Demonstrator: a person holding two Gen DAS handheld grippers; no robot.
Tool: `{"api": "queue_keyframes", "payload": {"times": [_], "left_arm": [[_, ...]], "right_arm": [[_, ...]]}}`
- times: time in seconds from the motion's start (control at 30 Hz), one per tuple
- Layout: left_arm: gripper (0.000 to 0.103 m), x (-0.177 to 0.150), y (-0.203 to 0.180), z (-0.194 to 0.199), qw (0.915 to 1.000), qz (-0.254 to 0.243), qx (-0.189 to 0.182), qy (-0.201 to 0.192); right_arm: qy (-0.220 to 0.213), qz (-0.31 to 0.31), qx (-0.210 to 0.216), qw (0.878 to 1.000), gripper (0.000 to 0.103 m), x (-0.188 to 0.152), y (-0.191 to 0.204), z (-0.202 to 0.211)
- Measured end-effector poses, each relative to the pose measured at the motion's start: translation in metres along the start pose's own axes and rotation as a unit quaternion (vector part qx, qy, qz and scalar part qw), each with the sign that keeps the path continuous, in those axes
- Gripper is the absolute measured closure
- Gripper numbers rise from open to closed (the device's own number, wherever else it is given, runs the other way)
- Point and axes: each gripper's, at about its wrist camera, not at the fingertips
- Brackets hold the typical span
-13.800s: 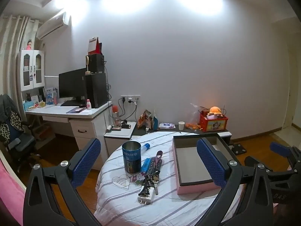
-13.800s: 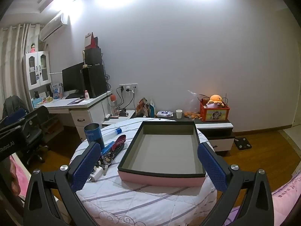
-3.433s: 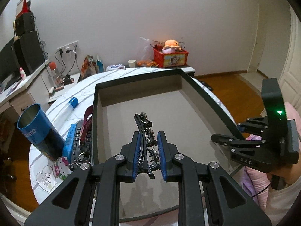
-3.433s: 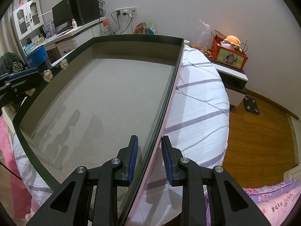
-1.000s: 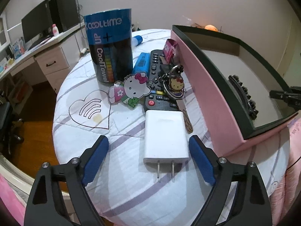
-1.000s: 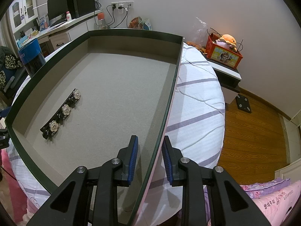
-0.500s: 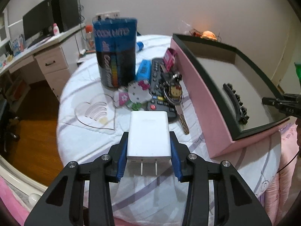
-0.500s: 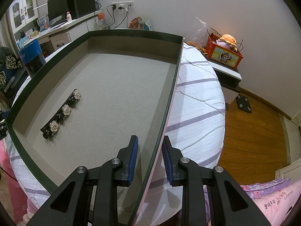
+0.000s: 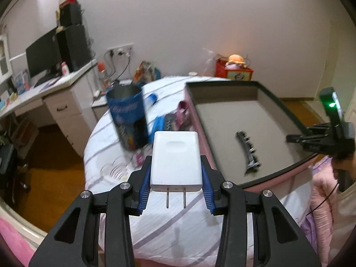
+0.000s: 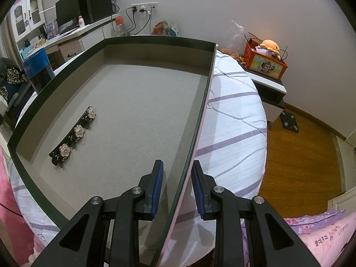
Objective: Organize rigid objects
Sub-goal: 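Carry the white charger with the left gripper into the tray and release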
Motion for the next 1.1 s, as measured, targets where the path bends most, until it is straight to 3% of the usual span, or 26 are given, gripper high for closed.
{"api": "queue_keyframes", "payload": {"times": [0.23,0.4,0.8,1.1], "left_arm": [[0.062,0.023,-0.037,-0.002,0.9990,-0.026,-0.035,-0.007],[0.062,0.032,-0.062,-0.025,0.9975,-0.038,-0.057,0.018],[0.062,0.021,-0.088,-0.090,0.9937,-0.046,-0.047,0.091],[0.059,0.015,-0.090,-0.097,0.9933,-0.047,-0.042,0.097]], "right_arm": [[-0.003,-0.006,0.008,1.000,0.075,-0.001,-0.002,0.000],[-0.005,-0.007,0.011,1.000,0.075,-0.002,-0.002,0.000],[-0.006,-0.008,0.019,1.000,0.075,-0.002,-0.004,0.000],[-0.006,-0.008,0.017,1.000,0.075,-0.002,-0.004,0.000]]}}
Point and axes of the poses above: each gripper's, at about its wrist camera, not at the fingertips, and z roughly against the way its jaws point, y to its left, x to its top, and after that the axes turned 6 degrees about z, right-handed
